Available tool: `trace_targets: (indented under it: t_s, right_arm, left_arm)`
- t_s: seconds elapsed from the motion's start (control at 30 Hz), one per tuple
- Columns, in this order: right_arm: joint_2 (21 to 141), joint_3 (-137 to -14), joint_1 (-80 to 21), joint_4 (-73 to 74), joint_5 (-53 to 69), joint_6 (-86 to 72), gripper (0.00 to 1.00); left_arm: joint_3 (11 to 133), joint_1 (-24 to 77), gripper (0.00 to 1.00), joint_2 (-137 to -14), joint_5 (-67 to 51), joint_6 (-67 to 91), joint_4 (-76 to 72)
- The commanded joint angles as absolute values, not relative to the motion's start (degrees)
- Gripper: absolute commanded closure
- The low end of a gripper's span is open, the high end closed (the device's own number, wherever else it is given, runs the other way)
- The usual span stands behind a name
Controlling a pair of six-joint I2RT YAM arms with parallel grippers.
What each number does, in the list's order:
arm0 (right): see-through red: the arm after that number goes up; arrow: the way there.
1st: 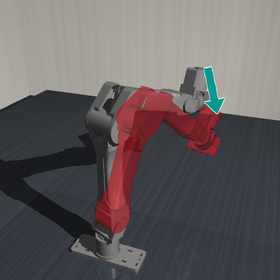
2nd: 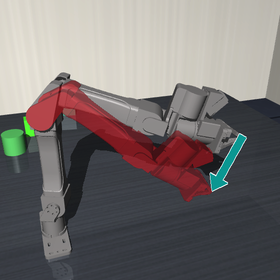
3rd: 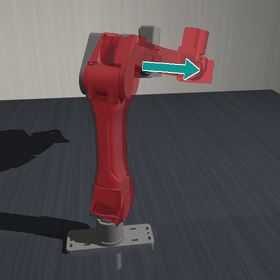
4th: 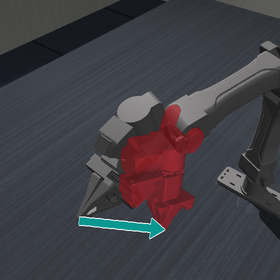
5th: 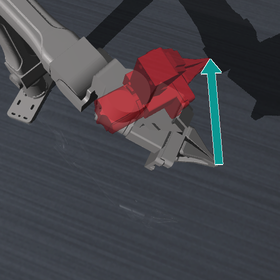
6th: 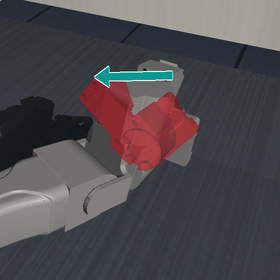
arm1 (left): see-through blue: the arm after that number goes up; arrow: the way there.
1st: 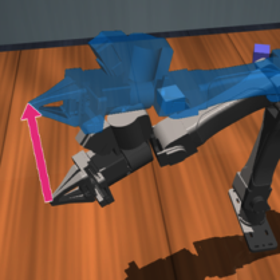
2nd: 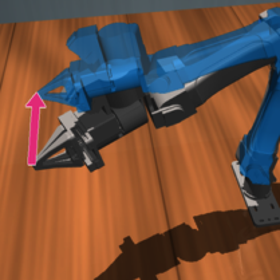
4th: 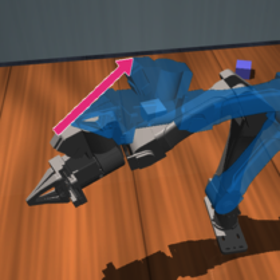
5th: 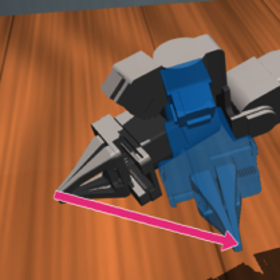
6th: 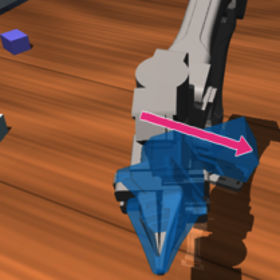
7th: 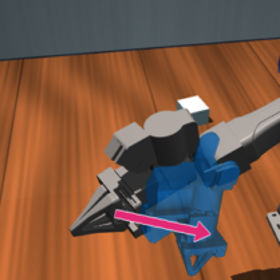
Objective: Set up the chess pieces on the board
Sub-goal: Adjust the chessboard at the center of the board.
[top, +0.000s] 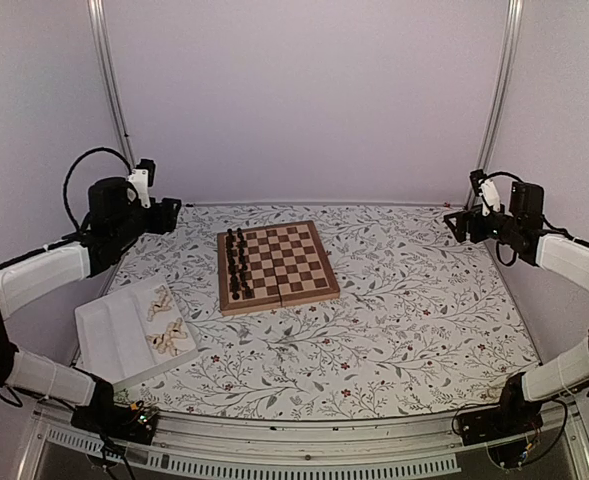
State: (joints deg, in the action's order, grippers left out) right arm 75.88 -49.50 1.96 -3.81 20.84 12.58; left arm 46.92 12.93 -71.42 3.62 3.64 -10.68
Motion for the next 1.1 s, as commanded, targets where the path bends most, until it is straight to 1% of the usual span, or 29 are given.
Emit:
trace_targets:
  t_s: [0.0,0.17,0.27,0.33,0.57,0.7,0.8,0.87,0.93,1.0,1.07]
  right_arm:
    - [77.2,-48.5,2.9,-6.1,23.4,12.0,0.02]
    - [77.8,-47.3,3.4,-4.0,30.7,17.9,0.01]
    - [77.9,-46.9,3.2,-2.7,35.6,20.2,0.03]
    - [78.0,-46.7,2.5,-2.0,37.2,22.0,0.05]
    - [78.8,-46.0,1.1,-0.7,42.2,25.1,0.06]
    - [79.9,-46.3,-0.7,0.8,43.4,26.6,0.06]
    - [80.5,-46.2,-2.0,1.8,44.1,27.8,0.09]
    - [80.8,-46.3,-2.8,1.7,44.4,28.1,0.16]
    - [81.9,-47.9,-4.5,1.6,42.8,27.2,0.29]
    - [83.9,-50.9,-7.1,2.4,40.1,25.6,0.45]
    - [87.8,-54.3,-10.5,3.4,36.0,24.2,0.58]
  left_arm:
    - [52.0,12.5,0.27,-74.8,-0.2,7.3,-7.3]
    - [60.8,13.2,0.29,-80.3,-2.0,12.1,2.1]
    - [66.7,14.3,0.34,-84.4,-4.0,14.9,7.2]
    - [70.2,15.5,0.34,-87.3,-3.7,16.5,9.7]
    - [82.6,19.0,0.32,-100.8,-2.7,22.1,20.9]
    - [88.2,19.7,0.30,-107.9,-0.9,24.7,24.4]
    - [91.6,19.4,0.29,-111.7,-0.3,26.4,25.7]
    - [93.4,18.5,0.32,-114.3,-0.2,27.6,26.2]
    - [94.6,16.9,0.39,-116.2,-0.2,28.7,26.1]
    - [96.3,14.6,0.48,-118.5,-1.9,30.1,27.0]
    - [97.6,12.5,0.65,-120.4,-3.9,30.5,27.2]
